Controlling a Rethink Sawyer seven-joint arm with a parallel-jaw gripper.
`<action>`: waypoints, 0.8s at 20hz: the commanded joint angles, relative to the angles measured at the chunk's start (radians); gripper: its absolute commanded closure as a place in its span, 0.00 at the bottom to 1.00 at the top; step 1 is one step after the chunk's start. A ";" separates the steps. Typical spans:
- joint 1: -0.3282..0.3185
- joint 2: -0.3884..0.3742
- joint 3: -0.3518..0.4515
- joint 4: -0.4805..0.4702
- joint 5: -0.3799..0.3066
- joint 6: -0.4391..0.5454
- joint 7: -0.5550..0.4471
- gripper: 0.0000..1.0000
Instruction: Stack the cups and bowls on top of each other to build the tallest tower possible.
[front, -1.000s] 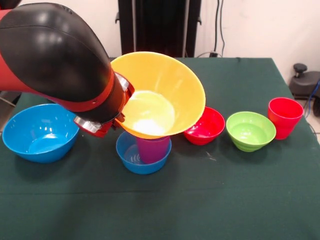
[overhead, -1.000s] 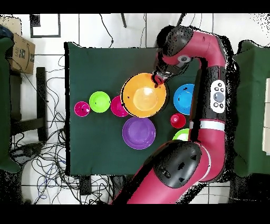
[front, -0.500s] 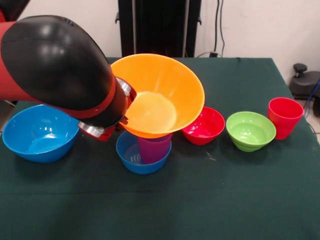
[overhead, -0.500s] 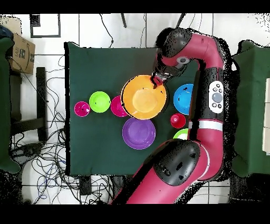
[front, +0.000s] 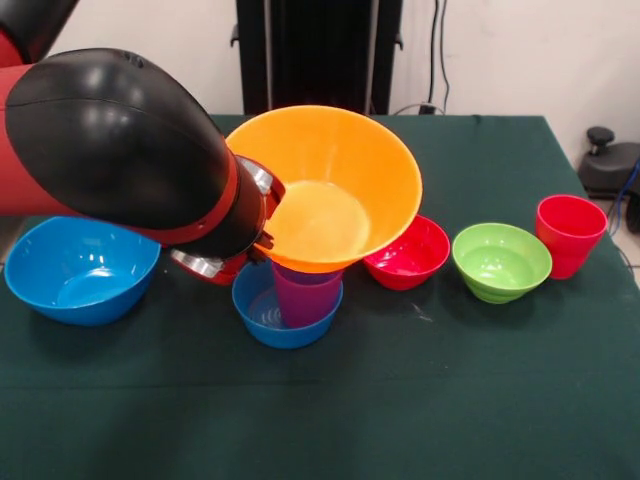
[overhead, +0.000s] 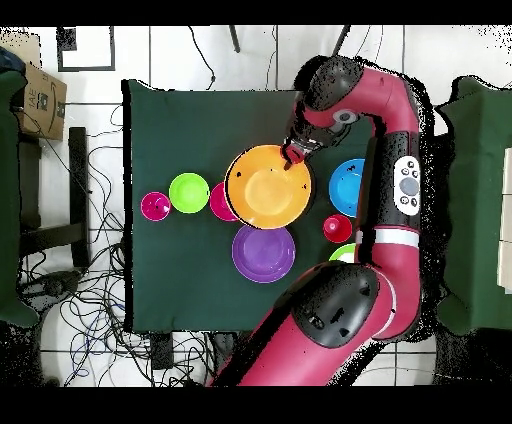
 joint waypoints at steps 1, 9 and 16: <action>-0.008 0.028 0.007 0.051 0.021 0.041 -0.209 1.00; -0.007 0.035 0.008 0.037 0.019 0.049 -0.218 1.00; -0.012 0.046 0.010 0.039 0.018 0.035 -0.223 1.00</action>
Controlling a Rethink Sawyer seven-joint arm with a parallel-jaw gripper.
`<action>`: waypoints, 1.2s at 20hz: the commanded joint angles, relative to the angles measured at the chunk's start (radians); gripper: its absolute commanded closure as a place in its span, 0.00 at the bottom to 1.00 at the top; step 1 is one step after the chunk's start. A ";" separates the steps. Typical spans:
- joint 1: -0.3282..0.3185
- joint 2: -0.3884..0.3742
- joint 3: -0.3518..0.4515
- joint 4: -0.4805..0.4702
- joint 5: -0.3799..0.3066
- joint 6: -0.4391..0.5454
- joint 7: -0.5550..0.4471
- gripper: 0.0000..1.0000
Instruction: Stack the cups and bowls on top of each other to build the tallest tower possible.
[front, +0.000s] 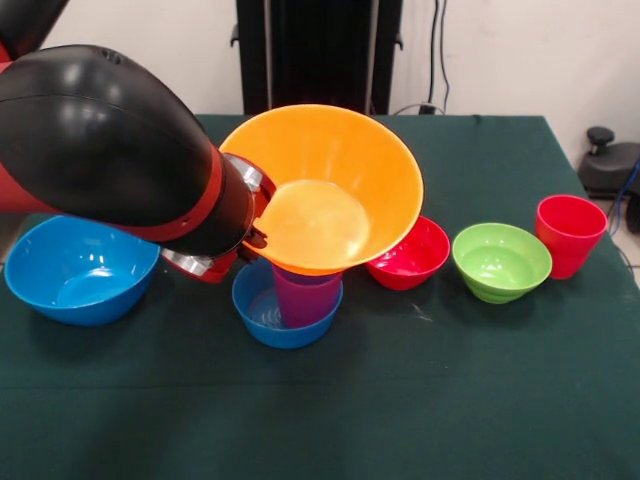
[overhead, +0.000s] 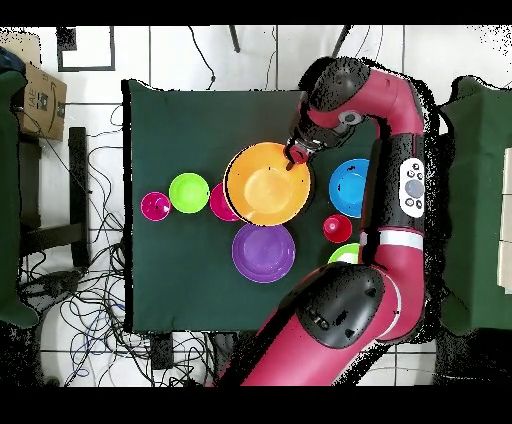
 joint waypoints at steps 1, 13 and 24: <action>0.002 0.045 0.011 0.040 0.011 0.031 -0.221 1.00; -0.008 0.042 0.004 0.078 0.047 -0.010 -0.194 0.00; -0.001 0.039 -0.006 0.074 0.052 -0.012 -0.195 0.00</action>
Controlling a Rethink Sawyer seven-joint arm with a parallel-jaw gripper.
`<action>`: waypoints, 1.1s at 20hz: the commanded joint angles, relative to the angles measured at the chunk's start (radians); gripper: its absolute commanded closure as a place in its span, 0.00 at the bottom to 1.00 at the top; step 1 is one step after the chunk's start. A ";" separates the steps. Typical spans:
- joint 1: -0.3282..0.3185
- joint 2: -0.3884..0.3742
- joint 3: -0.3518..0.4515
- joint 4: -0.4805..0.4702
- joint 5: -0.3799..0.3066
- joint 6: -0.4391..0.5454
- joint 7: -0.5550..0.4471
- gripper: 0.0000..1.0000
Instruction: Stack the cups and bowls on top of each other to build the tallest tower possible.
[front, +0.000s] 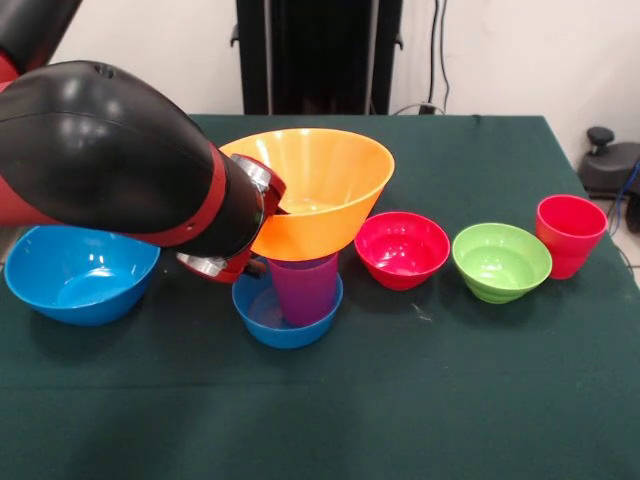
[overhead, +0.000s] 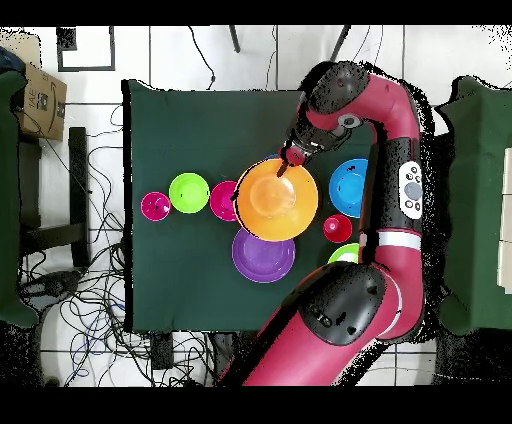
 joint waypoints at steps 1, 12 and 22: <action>0.007 0.019 -0.007 0.058 -0.013 -0.013 -0.197 0.00; 0.016 0.027 -0.006 0.038 -0.018 -0.008 -0.197 0.00; 0.059 0.062 0.009 -0.033 -0.036 0.004 -0.167 0.00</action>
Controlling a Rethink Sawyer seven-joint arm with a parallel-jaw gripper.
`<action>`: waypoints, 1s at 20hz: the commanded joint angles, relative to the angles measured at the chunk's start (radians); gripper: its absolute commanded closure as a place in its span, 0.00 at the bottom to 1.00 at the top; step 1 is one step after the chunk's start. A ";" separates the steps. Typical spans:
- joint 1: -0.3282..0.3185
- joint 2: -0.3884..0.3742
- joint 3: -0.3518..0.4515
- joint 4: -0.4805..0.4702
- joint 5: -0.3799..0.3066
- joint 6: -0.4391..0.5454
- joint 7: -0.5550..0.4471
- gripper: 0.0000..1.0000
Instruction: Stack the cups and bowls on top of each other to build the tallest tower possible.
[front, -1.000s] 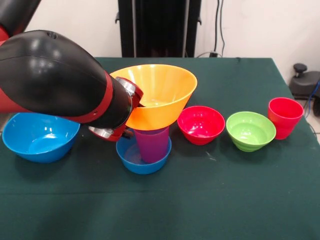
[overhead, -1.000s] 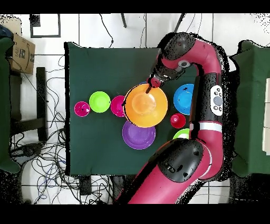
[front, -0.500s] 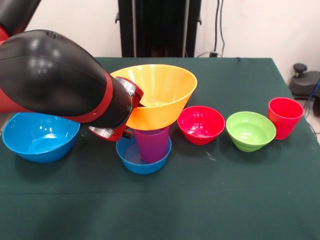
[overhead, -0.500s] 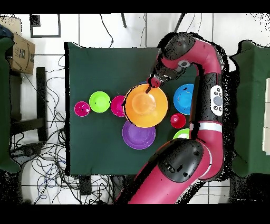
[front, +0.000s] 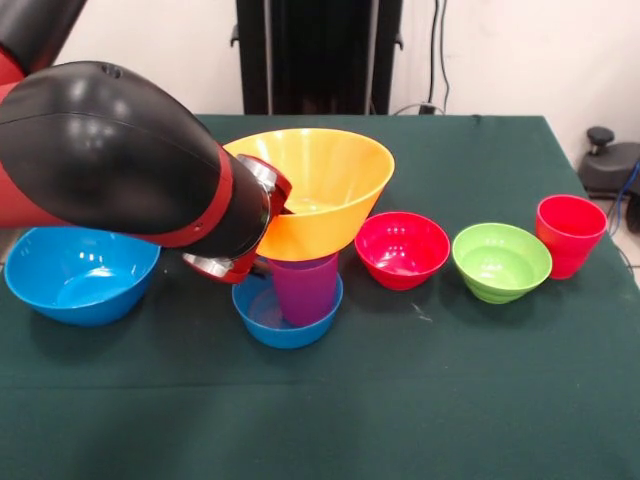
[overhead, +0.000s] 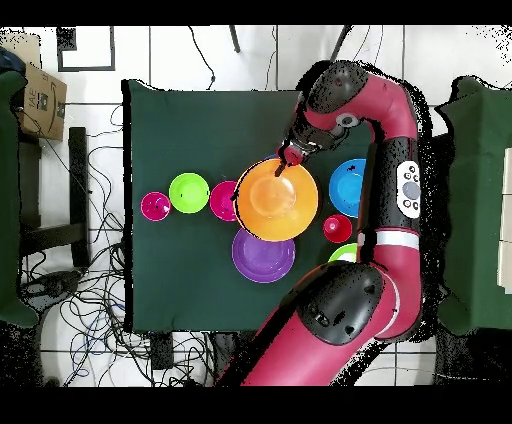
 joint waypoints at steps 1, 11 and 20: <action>0.054 0.064 0.008 -0.032 -0.043 -0.003 -0.164 0.00; 0.103 0.103 0.002 -0.084 -0.076 -0.056 -0.129 0.00; 0.106 0.095 -0.019 -0.081 -0.077 -0.049 -0.149 0.00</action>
